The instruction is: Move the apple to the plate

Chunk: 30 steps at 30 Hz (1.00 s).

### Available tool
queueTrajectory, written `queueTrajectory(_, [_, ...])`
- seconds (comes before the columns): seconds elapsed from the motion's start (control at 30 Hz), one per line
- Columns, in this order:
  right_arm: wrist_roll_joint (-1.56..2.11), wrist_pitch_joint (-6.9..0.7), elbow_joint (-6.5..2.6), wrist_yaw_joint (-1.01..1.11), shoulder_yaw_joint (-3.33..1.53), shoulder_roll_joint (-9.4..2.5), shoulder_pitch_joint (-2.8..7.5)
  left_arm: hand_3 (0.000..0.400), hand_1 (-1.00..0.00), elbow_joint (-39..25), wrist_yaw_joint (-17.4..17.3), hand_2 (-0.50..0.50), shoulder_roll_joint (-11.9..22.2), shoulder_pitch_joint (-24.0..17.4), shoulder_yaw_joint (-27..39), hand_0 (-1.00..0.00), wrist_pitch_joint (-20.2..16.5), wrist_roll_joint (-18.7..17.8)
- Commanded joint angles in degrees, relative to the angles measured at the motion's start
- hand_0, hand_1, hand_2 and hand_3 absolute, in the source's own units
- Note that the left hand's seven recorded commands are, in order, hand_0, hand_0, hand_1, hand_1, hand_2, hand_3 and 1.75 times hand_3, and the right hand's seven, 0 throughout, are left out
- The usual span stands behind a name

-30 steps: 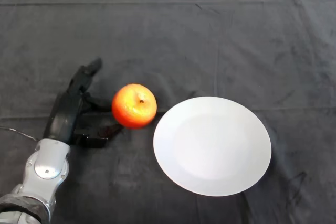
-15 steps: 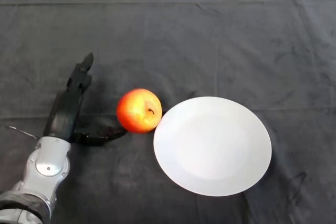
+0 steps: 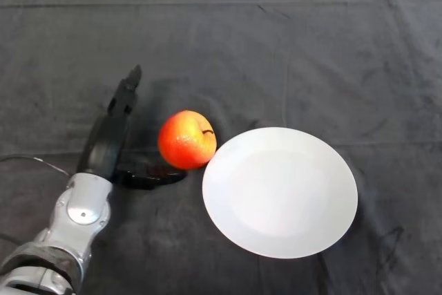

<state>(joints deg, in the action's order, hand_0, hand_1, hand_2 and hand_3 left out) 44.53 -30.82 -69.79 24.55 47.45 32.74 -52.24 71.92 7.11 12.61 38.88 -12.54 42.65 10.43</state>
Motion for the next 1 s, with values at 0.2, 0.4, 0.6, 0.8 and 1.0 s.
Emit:
queueTrajectory(0.2, [0.09,0.38,-0.53,0.34,-0.02,1.53,2.35,0.400,-1.00,-1.49,-1.97,0.11,0.90,-0.14,-3.23,-0.78,1.63,1.29])
queueTrajectory(0.4, [0.09,0.38,-0.54,0.34,-0.02,1.53,2.35,0.400,-1.00,-1.44,-2.09,0.00,1.42,-0.39,-4.26,-1.00,2.03,1.61])
queueTrajectory(0.6, [0.10,0.38,-0.55,0.34,-0.02,1.54,2.35,0.400,-1.00,-1.24,-2.40,0.00,1.98,-0.48,-4.87,-1.00,1.93,1.68])
queueTrajectory(0.8, [0.10,0.37,-0.55,0.34,-0.02,1.54,2.34,0.400,-1.00,-1.05,-2.84,0.00,3.11,0.27,-4.53,-1.00,1.26,1.28])
queueTrajectory(1.0, [0.10,0.37,-0.56,0.35,-0.02,1.55,2.34,0.400,-1.00,-1.47,-0.87,0.00,3.93,1.92,-3.61,-1.00,0.45,1.17])
